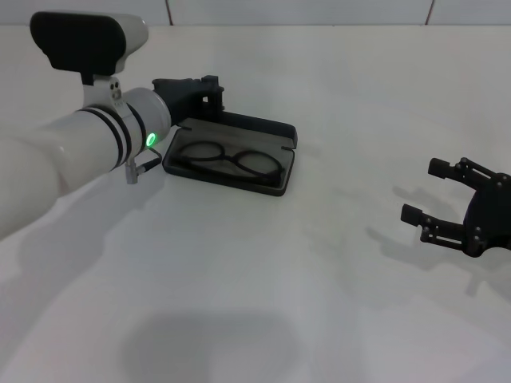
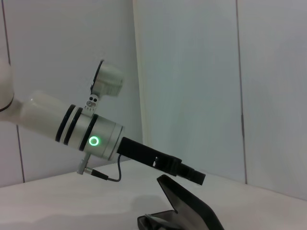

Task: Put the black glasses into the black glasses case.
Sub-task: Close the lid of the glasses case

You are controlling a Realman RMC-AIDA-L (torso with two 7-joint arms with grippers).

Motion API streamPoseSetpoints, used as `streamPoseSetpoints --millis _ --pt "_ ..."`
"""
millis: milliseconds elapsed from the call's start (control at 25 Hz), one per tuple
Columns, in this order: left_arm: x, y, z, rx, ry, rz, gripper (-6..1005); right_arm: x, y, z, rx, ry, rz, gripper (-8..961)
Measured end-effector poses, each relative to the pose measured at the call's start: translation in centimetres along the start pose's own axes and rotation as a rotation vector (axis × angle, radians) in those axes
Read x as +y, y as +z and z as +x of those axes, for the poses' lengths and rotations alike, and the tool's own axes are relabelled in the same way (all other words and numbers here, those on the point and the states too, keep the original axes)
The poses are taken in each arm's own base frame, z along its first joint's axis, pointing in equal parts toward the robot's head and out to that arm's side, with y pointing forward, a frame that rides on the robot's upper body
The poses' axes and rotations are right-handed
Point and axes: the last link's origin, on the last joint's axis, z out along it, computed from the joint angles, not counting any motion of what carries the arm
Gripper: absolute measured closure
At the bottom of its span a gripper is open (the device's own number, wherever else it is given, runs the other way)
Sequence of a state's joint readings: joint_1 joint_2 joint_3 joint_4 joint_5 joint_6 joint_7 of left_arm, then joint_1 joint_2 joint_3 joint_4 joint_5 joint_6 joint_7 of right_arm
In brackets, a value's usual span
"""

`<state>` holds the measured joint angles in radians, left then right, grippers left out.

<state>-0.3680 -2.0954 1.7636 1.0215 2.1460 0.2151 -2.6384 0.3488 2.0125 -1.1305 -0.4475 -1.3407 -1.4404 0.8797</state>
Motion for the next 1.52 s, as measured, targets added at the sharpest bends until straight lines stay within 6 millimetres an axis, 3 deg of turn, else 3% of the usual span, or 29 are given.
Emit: streamPoseSetpoints --millis 1520 --pt "1.2 -0.7 -3.1 0.04 0.073 0.024 908 0.0 0.0 -0.1 -0.001 -0.002 -0.003 99"
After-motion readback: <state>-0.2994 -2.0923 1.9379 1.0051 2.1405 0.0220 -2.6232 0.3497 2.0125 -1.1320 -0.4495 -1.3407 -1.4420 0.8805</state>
